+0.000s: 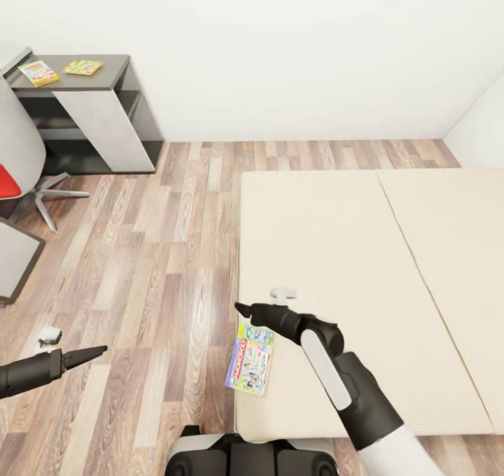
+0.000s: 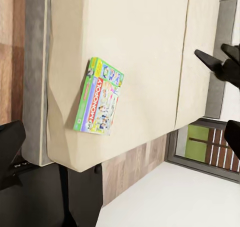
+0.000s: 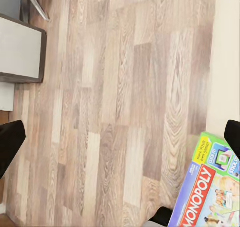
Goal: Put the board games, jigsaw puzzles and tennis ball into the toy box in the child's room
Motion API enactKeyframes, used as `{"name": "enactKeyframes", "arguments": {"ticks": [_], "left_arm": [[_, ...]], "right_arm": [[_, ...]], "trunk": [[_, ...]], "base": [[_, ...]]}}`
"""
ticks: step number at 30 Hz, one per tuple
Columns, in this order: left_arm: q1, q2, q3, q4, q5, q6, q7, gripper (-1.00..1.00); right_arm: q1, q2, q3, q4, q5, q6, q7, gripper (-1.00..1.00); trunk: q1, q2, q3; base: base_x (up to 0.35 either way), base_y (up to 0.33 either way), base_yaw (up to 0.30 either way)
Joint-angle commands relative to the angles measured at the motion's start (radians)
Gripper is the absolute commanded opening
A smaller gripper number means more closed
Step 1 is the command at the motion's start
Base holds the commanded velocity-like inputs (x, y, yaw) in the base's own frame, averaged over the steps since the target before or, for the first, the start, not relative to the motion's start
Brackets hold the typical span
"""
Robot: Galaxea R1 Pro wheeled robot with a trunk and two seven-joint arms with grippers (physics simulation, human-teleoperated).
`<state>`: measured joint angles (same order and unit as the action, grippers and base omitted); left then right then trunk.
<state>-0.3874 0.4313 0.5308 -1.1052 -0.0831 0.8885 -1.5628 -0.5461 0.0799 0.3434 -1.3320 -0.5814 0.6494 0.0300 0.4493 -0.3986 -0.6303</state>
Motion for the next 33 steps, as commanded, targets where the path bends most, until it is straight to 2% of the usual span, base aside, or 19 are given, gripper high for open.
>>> {"name": "enactKeyframes", "arguments": {"ticks": [1,6,17,26,33], "left_arm": [[-0.001,0.0,0.001,-0.001,-0.009,0.01,-0.008,1.0],[-0.001,0.001,0.001,-0.001,-0.01,0.01,-0.008,1.0],[-0.001,0.001,0.001,-0.001,-0.009,0.009,-0.008,1.0],[-0.001,0.001,0.002,-0.001,-0.015,0.009,-0.008,1.0],[-0.001,0.001,0.003,-0.001,-0.016,0.009,-0.008,1.0]], "right_arm": [[0.01,0.0,-0.001,-0.024,0.003,0.014,0.003,1.0],[0.052,-0.001,-0.001,-0.117,0.003,0.044,0.002,1.0],[0.103,-0.002,0.0,-0.216,0.002,0.069,0.004,1.0],[0.159,-0.002,-0.001,-0.243,0.004,0.084,0.006,1.0],[0.167,-0.002,-0.001,-0.246,0.004,0.082,0.008,1.0]], "trunk": [[0.001,-0.001,0.0],[0.001,-0.001,0.009],[0.001,-0.001,0.027],[0.001,-0.001,0.042],[0.001,-0.001,0.053]], "base": [[0.0,0.0,0.0],[0.0,0.0,0.0],[0.0,0.0,0.0],[0.0,0.0,0.0],[0.0,0.0,0.0]]}}
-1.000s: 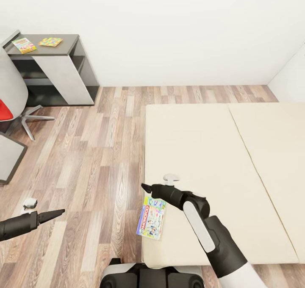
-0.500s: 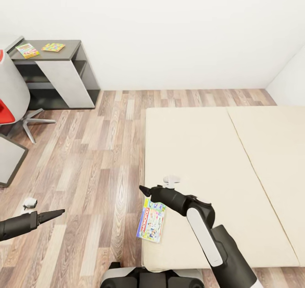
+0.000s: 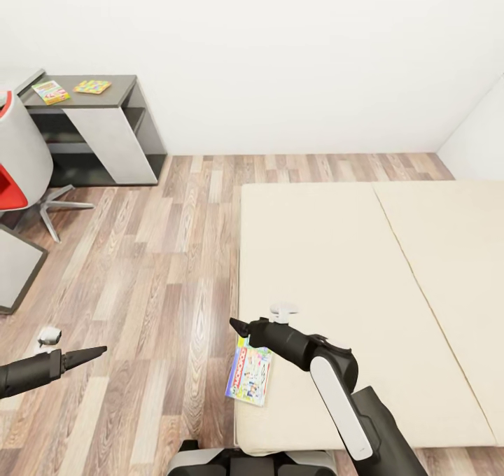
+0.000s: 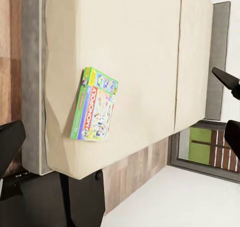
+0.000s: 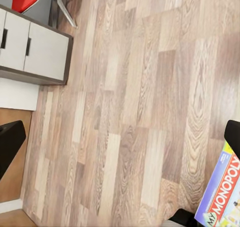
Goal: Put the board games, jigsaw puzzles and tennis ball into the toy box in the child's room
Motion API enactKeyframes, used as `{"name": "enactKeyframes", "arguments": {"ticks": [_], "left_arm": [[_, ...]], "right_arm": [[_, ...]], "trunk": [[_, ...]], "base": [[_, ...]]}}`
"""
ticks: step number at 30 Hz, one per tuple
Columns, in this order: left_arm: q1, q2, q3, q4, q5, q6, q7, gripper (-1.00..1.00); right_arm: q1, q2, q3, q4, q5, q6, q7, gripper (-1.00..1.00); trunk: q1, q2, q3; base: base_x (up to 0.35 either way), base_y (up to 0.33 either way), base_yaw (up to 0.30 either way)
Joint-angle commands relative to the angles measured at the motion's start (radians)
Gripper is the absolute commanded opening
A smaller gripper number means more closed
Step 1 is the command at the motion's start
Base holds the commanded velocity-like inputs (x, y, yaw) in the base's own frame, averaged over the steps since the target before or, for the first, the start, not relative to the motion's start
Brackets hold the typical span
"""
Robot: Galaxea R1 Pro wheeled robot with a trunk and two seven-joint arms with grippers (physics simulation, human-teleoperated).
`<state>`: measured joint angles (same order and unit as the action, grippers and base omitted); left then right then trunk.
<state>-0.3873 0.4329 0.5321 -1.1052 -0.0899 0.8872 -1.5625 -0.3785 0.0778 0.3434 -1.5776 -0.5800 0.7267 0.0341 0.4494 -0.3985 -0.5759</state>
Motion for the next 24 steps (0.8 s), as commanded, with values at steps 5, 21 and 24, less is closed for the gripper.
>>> {"name": "enactKeyframes", "arguments": {"ticks": [5,21,24], "left_arm": [[-0.001,0.001,0.002,-0.001,-0.009,0.01,-0.008,1.0],[-0.001,0.001,0.002,-0.001,-0.005,0.011,-0.008,1.0],[-0.001,0.0,0.002,-0.001,-0.005,0.011,-0.008,1.0]], "right_arm": [[0.001,0.0,-0.003,-0.001,0.003,0.002,0.003,1.0],[0.001,0.001,-0.004,0.009,0.006,-0.008,0.001,1.0],[0.001,0.001,-0.004,0.01,0.005,-0.009,0.0,1.0]], "trunk": [[0.001,-0.002,0.007],[0.001,-0.002,0.024],[0.001,-0.002,0.024]], "base": [[0.0,0.0,0.0],[0.0,0.0,0.0],[0.0,0.0,0.0]]}}
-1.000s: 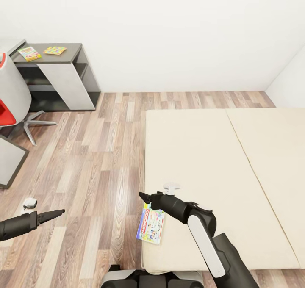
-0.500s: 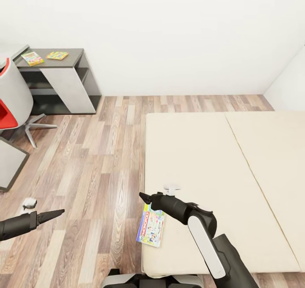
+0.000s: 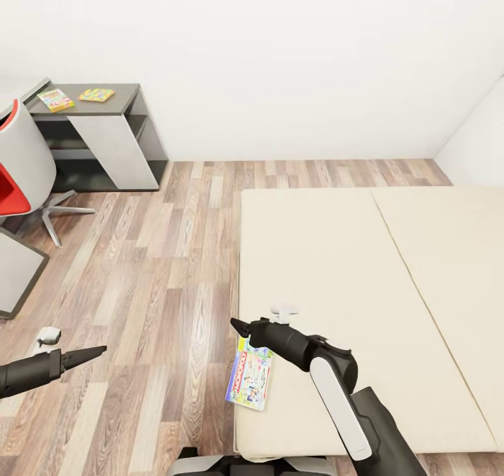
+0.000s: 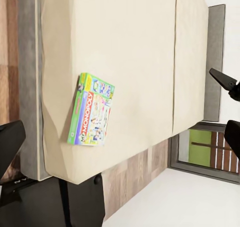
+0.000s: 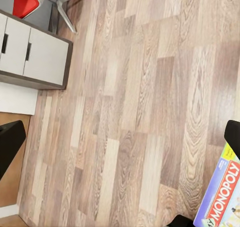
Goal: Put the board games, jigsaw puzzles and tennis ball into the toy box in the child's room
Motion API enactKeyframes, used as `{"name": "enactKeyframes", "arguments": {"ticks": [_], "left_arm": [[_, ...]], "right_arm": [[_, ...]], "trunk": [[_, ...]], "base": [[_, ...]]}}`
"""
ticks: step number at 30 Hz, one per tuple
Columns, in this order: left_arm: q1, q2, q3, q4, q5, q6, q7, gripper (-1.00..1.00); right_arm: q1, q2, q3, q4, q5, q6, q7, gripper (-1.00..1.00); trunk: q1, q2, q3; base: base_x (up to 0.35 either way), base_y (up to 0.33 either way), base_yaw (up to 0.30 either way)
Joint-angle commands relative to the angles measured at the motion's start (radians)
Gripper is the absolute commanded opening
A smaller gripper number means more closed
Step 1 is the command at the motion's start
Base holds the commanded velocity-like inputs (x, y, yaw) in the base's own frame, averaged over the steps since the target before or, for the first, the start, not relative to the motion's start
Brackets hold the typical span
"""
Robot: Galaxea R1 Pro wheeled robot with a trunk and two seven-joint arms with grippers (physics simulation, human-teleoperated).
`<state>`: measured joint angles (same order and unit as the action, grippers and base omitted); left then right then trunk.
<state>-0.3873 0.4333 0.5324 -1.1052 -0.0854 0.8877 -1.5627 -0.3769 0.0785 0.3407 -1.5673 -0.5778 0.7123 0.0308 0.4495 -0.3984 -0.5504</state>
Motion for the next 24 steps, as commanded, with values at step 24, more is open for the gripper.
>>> {"name": "enactKeyframes", "arguments": {"ticks": [24], "left_arm": [[-0.001,-0.002,0.0,-0.001,-0.011,0.011,-0.008,1.0]], "right_arm": [[-0.001,0.001,0.002,0.0,0.012,0.0,0.005,1.0]], "trunk": [[0.001,-0.002,0.006]], "base": [[0.0,0.0,0.0]]}}
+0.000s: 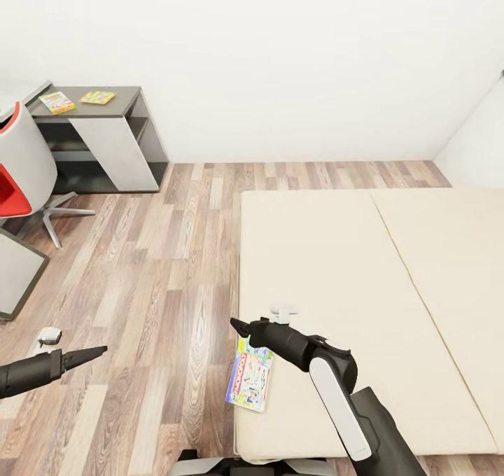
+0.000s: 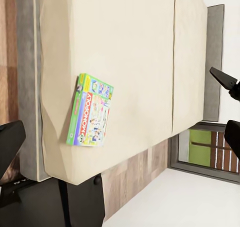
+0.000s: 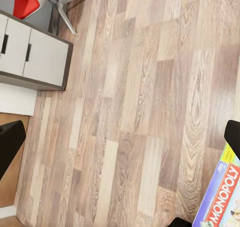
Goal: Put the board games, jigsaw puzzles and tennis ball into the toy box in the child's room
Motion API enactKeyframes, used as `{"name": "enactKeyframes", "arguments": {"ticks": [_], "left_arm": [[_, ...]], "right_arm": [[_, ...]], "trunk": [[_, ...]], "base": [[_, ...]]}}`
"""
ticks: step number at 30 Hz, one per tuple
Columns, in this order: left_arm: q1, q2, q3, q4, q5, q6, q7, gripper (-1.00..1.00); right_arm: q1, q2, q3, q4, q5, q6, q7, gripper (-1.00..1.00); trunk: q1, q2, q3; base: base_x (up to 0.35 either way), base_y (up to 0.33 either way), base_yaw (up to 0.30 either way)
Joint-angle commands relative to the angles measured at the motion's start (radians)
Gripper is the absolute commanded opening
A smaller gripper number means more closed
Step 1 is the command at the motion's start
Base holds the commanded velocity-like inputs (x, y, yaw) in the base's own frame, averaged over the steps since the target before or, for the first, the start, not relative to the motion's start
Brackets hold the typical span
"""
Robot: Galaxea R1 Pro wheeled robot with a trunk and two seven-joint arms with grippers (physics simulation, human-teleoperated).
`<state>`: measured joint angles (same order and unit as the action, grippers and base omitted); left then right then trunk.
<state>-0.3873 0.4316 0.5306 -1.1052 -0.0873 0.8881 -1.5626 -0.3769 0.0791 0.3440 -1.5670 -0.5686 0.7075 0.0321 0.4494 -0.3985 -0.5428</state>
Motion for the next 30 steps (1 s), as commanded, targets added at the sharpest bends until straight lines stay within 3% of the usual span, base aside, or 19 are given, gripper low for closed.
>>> {"name": "enactKeyframes", "arguments": {"ticks": [1,30], "left_arm": [[-0.001,0.0,0.001,-0.001,-0.01,0.01,-0.008,1.0],[-0.001,0.0,0.003,-0.001,-0.012,0.01,-0.008,1.0]], "right_arm": [[-0.001,0.0,-0.001,-0.001,0.003,0.002,0.003,1.0],[0.001,-0.001,0.005,0.0,0.005,-0.037,0.004,1.0]], "trunk": [[0.001,-0.002,0.0],[0.001,-0.002,0.048]], "base": [[0.0,0.0,0.0],[0.0,0.0,0.0]]}}
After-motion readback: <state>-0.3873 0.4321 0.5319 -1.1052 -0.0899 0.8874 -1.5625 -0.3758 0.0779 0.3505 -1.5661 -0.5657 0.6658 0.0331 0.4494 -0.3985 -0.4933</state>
